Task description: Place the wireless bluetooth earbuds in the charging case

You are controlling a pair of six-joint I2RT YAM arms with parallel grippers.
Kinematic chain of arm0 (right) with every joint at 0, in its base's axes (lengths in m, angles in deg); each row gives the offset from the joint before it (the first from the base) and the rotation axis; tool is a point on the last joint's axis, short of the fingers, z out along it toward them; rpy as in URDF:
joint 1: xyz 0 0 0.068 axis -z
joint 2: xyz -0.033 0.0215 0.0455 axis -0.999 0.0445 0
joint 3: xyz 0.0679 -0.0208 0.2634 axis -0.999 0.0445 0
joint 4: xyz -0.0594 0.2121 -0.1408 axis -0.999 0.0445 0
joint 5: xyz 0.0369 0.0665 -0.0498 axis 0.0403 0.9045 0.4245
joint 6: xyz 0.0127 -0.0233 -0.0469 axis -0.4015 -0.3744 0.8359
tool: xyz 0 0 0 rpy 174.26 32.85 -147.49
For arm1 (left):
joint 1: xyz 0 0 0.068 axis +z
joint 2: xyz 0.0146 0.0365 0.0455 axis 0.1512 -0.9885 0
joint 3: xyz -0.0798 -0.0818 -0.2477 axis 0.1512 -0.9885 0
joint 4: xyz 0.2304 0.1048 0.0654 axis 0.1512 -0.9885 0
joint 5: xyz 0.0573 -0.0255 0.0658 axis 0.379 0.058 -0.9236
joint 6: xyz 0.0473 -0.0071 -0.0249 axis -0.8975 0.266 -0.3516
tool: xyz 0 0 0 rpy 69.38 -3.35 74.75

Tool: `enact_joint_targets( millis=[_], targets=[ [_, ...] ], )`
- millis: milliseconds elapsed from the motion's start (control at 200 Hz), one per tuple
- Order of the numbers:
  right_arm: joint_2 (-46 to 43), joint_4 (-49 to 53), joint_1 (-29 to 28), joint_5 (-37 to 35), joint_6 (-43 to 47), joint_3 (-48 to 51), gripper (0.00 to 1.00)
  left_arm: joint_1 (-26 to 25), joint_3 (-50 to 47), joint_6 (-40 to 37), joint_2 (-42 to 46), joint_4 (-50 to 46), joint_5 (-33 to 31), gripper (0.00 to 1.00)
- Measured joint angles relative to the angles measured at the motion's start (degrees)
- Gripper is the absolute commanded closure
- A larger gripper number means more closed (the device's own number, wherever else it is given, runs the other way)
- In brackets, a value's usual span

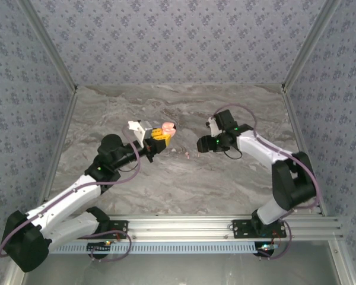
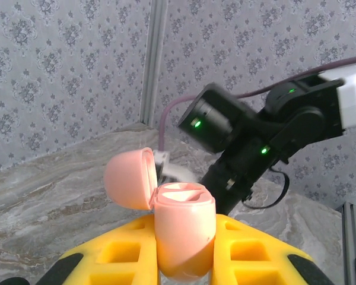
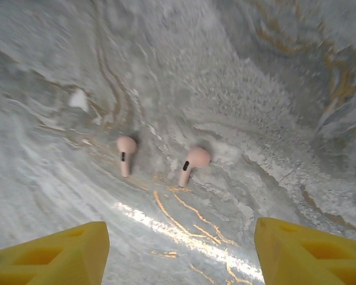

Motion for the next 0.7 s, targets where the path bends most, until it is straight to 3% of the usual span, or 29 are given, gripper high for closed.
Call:
enact_joint_targets(
  millis=[295,700],
  targets=[
    [11.2,4.6,-3.5,-7.5,-0.4,-9.6,0.49,0.0,-0.1,0.0,0.1,-0.5,-0.4,0.98],
    [17.9,8.2,-6.1,-11.5,-0.7,-14.2,0.57,0.0,-0.3,-0.7,1.1,-1.7,-1.3,0.98]
  ],
)
